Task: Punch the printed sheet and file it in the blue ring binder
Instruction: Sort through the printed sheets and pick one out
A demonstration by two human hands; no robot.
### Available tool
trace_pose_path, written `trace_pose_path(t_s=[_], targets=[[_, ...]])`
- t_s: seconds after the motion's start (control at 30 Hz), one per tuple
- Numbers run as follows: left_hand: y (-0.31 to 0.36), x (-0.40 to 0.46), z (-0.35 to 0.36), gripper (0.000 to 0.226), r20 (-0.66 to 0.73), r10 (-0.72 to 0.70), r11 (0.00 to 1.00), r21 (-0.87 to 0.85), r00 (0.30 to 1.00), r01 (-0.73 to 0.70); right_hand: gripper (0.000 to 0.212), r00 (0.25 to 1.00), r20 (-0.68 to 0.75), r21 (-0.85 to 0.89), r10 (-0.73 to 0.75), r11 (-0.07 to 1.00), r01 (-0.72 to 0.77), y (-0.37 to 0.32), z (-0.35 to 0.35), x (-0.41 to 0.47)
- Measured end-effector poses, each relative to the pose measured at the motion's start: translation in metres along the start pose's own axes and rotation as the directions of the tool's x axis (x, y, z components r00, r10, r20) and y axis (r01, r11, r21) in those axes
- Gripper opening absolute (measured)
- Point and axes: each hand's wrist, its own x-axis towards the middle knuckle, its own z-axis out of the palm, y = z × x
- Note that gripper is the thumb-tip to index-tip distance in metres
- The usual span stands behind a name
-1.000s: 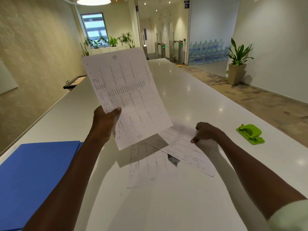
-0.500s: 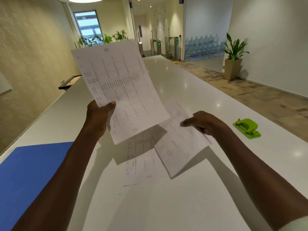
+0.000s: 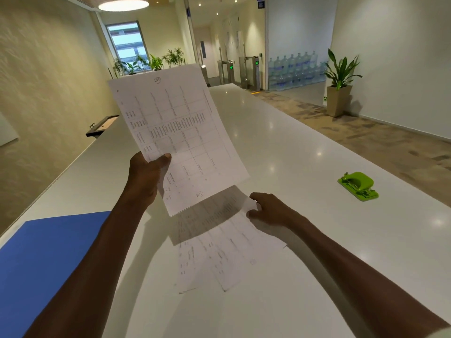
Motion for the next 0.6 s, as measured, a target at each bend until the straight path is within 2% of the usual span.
trace_pose_path(t_s=[0.1, 0.27, 0.37, 0.43, 0.5, 0.6], targets=[[0.001, -0.001, 0.001, 0.047, 0.000, 0.003, 1.000, 0.007, 1.000, -0.003, 0.025, 0.999, 0.047, -0.173, -0.024, 0.984, 0.031, 0.008, -0.019, -0.001], [0.000, 0.001, 0.007, 0.049, 0.014, 0.019, 1.000, 0.025, 1.000, -0.019, 0.026, 0.997, 0.029, -0.250, 0.071, 0.966, -0.062, 0.026, -0.051, -0.001], [0.001, 0.001, 0.014, 0.049, 0.030, 0.024, 0.999, 0.020, 0.999, -0.024, 0.059, 0.985, 0.022, -0.219, 0.169, 0.963, -0.160, 0.025, -0.049, -0.001], [0.000, 0.001, 0.018, 0.049, 0.040, 0.020, 1.000, 0.020, 0.999, -0.021, 0.077, 0.977, 0.033, -0.284, 0.212, 0.939, -0.194, 0.023, -0.037, -0.002], [-0.001, 0.002, 0.022, 0.049, 0.032, 0.005, 1.000, 0.012, 0.999, -0.005, 0.084, 0.973, 0.014, -0.357, 0.232, 0.910, -0.212, 0.018, -0.027, -0.002], [-0.003, 0.002, 0.026, 0.046, 0.014, -0.017, 1.000, 0.003, 1.000, 0.017, 0.076, 0.961, 0.036, -0.348, 0.273, 0.905, -0.244, 0.011, -0.024, 0.005]])
